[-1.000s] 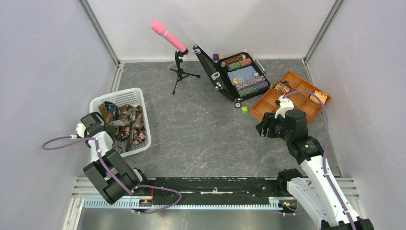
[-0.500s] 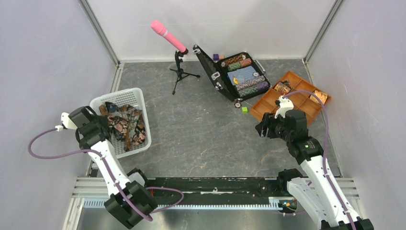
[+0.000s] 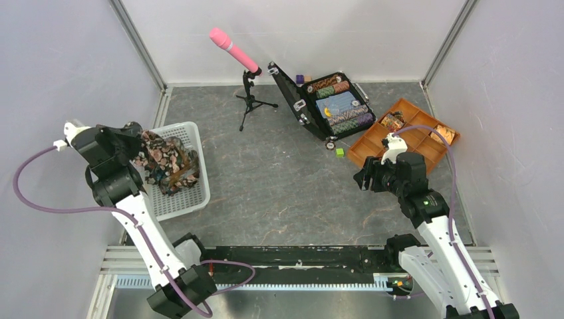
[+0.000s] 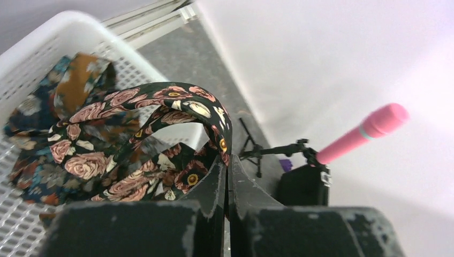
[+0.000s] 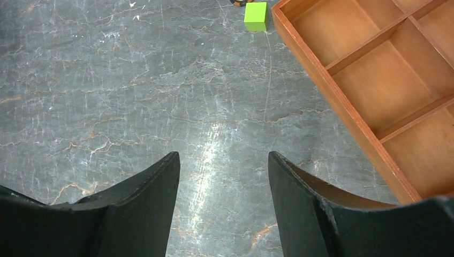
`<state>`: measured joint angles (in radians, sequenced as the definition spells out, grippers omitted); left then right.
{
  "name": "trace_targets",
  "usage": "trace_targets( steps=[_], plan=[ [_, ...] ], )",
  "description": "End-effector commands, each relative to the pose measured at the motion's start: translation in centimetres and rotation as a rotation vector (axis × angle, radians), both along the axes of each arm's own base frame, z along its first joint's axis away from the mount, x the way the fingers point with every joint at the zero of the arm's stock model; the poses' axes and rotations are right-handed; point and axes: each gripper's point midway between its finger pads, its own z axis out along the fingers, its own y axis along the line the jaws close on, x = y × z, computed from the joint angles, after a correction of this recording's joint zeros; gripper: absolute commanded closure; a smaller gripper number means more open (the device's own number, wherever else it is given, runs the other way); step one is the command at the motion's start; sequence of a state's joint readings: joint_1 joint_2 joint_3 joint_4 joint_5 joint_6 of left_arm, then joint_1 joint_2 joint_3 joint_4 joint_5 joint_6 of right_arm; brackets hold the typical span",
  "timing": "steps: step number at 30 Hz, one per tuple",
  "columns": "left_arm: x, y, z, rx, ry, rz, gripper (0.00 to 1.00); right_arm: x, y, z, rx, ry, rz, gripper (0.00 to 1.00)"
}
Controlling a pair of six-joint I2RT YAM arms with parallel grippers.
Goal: Roll the ties
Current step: Pick up the tie from the bin.
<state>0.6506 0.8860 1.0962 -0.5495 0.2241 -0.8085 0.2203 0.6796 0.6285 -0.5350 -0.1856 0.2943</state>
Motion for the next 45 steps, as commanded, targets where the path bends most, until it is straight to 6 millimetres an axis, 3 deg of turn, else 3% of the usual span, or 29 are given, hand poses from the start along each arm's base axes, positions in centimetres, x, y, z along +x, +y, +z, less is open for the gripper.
trace_targets(
  steps=[1, 5, 13, 17, 24, 31, 39, 45],
  plan=[
    [-0.2, -2.9, 7.1, 0.099, -0.164, -0.129, 0.98, 0.4, 0.3, 1.3, 0.022, -0.042, 0.008, 0.32],
    [-0.6, -3.5, 10.1, 0.153, -0.185, -0.160, 0.98, 0.4, 0.3, 1.6, 0.027, -0.048, 0.002, 0.32],
    [-3.6, -0.5, 13.7, 0.295, -0.110, 0.045, 0.98, -0.1, 0.0, 1.1, 0.024, -0.045, -0.009, 0.32],
    [-3.8, -1.3, 17.2, 0.302, -0.206, 0.044, 0.98, -0.1, -0.2, 1.0, 0.012, -0.051, -0.009, 0.32],
    [-1.9, -7.3, 25.5, 0.237, -0.501, -0.277, 0.98, 0.3, -0.4, 2.6, -0.001, -0.092, -0.010, 0.30],
    [-3.8, -12.9, 32.2, 0.287, -0.678, -0.508, 0.98, 0.5, -0.9, 5.7, 0.043, -0.206, -0.067, 0.30],
    [-4.4, -18.0, 35.0, 0.216, -0.809, -0.785, 0.98, 0.0, -1.0, 5.3, 0.060, -0.203, -0.084, 0.30],
    [-3.8, -22.1, 35.3, 0.149, -0.848, -0.951, 0.98, 0.0, -1.3, 6.0, 0.061, -0.226, -0.098, 0.30]
  ],
)
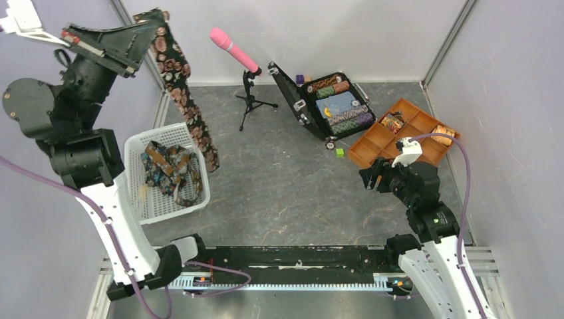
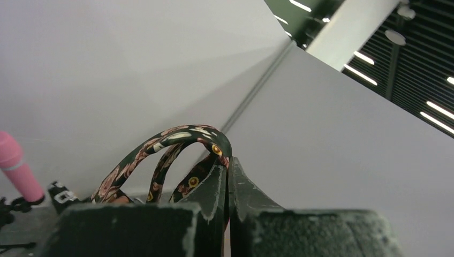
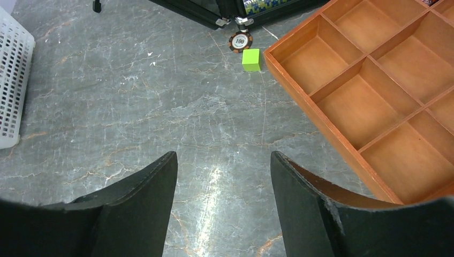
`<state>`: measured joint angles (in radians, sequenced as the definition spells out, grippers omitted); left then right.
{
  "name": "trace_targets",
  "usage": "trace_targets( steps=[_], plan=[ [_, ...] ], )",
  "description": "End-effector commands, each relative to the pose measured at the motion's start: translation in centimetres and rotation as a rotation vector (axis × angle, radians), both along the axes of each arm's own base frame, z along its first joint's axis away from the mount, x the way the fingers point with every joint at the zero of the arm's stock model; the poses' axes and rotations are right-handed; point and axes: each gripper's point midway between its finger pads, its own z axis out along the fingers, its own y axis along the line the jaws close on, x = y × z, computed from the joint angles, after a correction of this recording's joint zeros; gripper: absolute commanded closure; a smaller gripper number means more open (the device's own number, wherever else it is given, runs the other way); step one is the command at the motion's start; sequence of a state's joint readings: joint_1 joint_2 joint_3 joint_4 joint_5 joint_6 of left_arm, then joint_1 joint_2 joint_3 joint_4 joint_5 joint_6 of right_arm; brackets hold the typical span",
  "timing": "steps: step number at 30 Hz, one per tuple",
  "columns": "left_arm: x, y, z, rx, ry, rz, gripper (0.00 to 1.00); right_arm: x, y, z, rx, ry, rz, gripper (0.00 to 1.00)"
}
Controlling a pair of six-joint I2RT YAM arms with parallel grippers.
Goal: Roll the ties
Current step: Pick up the tie from the bin.
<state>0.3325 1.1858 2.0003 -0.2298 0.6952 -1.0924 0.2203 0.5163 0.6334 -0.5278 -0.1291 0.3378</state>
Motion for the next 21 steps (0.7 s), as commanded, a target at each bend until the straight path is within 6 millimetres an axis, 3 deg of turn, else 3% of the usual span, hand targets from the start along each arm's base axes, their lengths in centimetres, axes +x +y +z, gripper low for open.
trace_targets(
  steps=[1, 6, 11, 15, 18, 21],
  plan=[
    [-0.4, -4.2, 0.9, 0.000, -0.030, -0.188, 0.98, 0.5, -0.4, 2.4, 0.013, -0.072, -0.029, 0.29],
    [0.5, -9.3, -1.0, 0.044, 0.016, -0.286, 0.98, 0.6, -1.2, 4.1, -0.009, -0.111, -0.063, 0.29],
    [0.2, -16.4, -4.0, 0.099, 0.079, -0.405, 0.98, 0.7, -2.2, 5.9, -0.042, -0.148, -0.107, 0.29],
    [-1.2, -22.2, -6.5, 0.150, 0.120, -0.498, 0.98, 0.6, -4.5, 8.0, -0.091, -0.182, -0.217, 0.27],
    [-2.2, -24.9, -7.2, 0.167, 0.120, -0.570, 0.98, 0.2, -6.1, 9.6, -0.118, -0.208, -0.291, 0.27],
    [-2.8, -26.1, -7.5, 0.186, 0.112, -0.602, 0.98, -0.3, -7.3, 10.5, -0.136, -0.216, -0.349, 0.26]
  ],
)
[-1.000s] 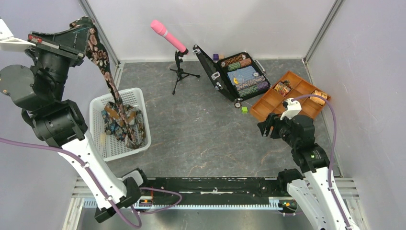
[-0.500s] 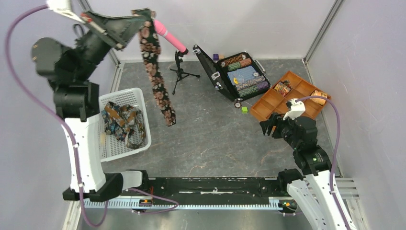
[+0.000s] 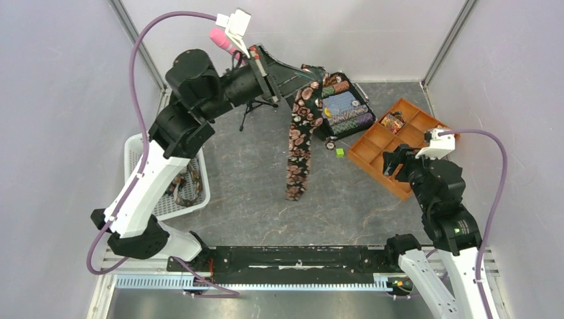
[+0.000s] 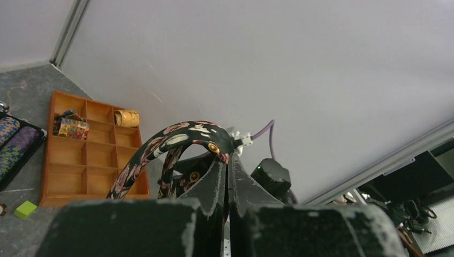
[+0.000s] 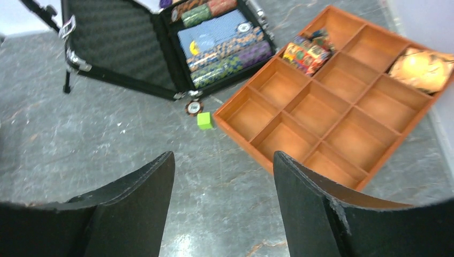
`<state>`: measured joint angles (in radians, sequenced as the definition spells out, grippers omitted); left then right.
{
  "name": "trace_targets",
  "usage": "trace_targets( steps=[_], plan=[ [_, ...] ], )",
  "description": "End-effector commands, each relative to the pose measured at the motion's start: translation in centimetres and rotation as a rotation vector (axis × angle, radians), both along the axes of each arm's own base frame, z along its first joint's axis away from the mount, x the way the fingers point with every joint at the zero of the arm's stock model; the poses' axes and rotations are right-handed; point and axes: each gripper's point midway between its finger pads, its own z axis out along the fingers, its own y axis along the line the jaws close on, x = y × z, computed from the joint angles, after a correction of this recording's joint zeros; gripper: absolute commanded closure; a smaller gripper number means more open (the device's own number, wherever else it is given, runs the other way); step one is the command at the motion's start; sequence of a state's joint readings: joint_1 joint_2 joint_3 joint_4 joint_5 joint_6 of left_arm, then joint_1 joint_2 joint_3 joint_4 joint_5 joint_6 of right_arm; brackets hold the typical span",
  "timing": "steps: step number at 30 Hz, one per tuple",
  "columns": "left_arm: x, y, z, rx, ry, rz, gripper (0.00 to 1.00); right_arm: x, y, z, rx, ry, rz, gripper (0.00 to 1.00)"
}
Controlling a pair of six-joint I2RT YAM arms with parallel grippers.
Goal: Roll the ties
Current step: Pick up the tie from the bin.
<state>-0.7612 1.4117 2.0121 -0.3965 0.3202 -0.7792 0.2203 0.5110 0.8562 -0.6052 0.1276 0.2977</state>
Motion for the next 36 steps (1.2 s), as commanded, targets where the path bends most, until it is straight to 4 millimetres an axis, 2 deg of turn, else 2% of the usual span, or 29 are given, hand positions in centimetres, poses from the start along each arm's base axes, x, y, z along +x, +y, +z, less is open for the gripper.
trace_targets(
  steps=[1, 5, 8, 10, 11, 14, 17, 19, 24, 28, 33, 36],
  plan=[
    [-0.2, -0.6, 0.8, 0.006, -0.092, 0.020, 0.98, -0.8, -2.7, 2.4, -0.045, -0.045, -0.129, 0.26],
    [-1.0, -1.6, 0.1, 0.012, -0.126, -0.058, 0.98, -1.1, -3.0, 2.4, -0.039, -0.049, -0.144, 0.26],
    [-2.3, -2.7, -0.9, 0.020, -0.165, -0.165, 0.98, -1.2, -2.3, 2.8, -0.025, -0.063, -0.102, 0.26],
    [-2.9, -3.3, -1.5, 0.030, -0.186, -0.226, 0.98, -1.1, 0.2, 4.0, -0.030, -0.104, 0.052, 0.25],
    [-3.1, -3.6, -1.8, 0.037, -0.194, -0.250, 0.98, -1.3, 2.5, 4.8, -0.030, -0.139, 0.195, 0.25],
    [-3.6, -4.4, -2.6, 0.063, -0.220, -0.320, 0.98, -3.9, 8.7, 7.7, -0.010, -0.291, 0.600, 0.24],
    [-4.1, -5.0, -3.3, 0.084, -0.247, -0.390, 0.98, -6.7, 11.7, 10.4, 0.017, -0.410, 0.834, 0.23],
    [-4.7, -5.4, -3.4, 0.084, -0.265, -0.447, 0.98, -7.6, 12.4, 11.6, 0.035, -0.446, 0.894, 0.22],
    [-6.8, -6.0, -3.2, 0.037, -0.287, -0.635, 0.98, -7.9, 12.2, 14.3, 0.055, -0.539, 0.872, 0.21],
    [-7.3, -6.2, -3.3, 0.025, -0.279, -0.698, 0.98, -7.7, 11.8, 16.2, 0.057, -0.607, 0.834, 0.16],
    [-8.7, -5.6, -2.4, -0.013, -0.322, -0.783, 0.98, -5.7, 8.6, 17.5, 0.075, -0.640, 0.582, 0.15],
    [-9.5, -5.2, -2.2, -0.018, -0.344, -0.828, 0.98, -4.4, 7.3, 17.0, 0.116, -0.574, 0.476, 0.15]
  ],
)
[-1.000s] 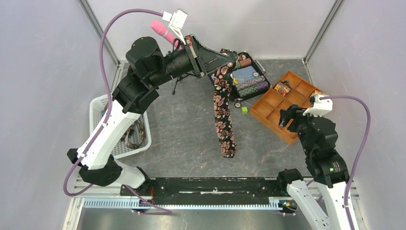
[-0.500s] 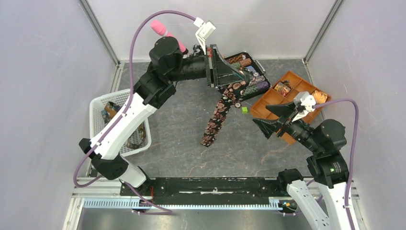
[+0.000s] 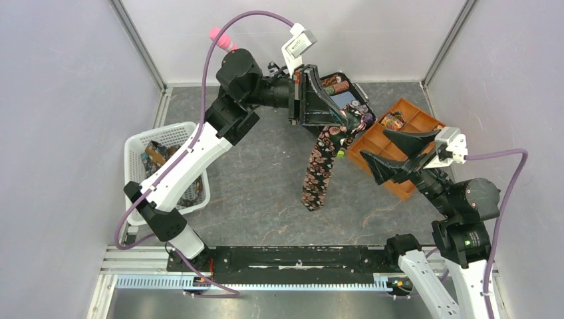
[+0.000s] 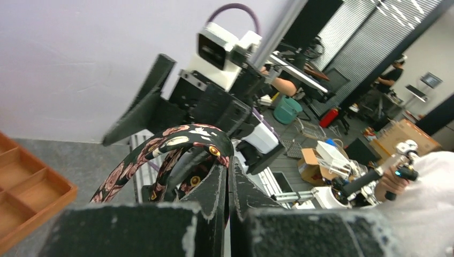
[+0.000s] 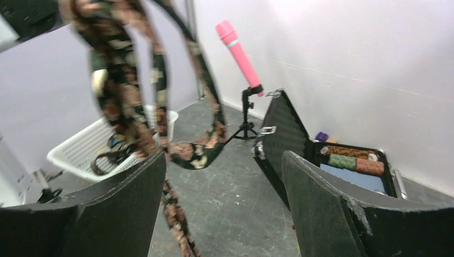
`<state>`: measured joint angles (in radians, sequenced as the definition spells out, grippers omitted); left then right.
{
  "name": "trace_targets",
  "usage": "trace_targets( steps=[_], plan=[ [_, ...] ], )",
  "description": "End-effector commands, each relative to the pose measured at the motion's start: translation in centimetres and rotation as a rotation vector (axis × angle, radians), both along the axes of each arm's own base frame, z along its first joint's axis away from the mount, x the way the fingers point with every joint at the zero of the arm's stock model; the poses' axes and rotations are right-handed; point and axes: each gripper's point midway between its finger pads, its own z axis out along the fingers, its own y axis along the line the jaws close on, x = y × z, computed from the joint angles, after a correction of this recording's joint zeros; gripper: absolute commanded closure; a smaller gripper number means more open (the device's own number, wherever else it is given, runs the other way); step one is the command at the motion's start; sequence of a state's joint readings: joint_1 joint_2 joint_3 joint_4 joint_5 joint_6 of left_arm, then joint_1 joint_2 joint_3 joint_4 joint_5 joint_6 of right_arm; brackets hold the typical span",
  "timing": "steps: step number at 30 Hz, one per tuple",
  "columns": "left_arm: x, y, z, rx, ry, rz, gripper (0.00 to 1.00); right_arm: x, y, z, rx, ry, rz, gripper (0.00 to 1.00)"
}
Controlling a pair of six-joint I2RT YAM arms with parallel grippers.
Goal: Roll the ties
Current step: Pick up the tie from the bin.
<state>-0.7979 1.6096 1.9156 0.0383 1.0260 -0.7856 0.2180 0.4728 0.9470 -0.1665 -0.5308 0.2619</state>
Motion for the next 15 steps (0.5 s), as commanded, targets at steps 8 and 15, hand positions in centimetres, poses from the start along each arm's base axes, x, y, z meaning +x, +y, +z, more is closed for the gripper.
trace_targets(
  steps=[8, 15],
  plan=[
    [-3.7, 2.5, 3.0, -0.087, -0.108, -0.154, 0.98, 1.4, 0.4, -0.5, 0.168, 0.166, 0.013, 0.16],
    [-3.6, 2.3, 2.9, -0.089, -0.101, -0.160, 0.98, -0.1, 2.7, -0.9, 0.251, 0.167, 0.208, 0.15]
  ],
)
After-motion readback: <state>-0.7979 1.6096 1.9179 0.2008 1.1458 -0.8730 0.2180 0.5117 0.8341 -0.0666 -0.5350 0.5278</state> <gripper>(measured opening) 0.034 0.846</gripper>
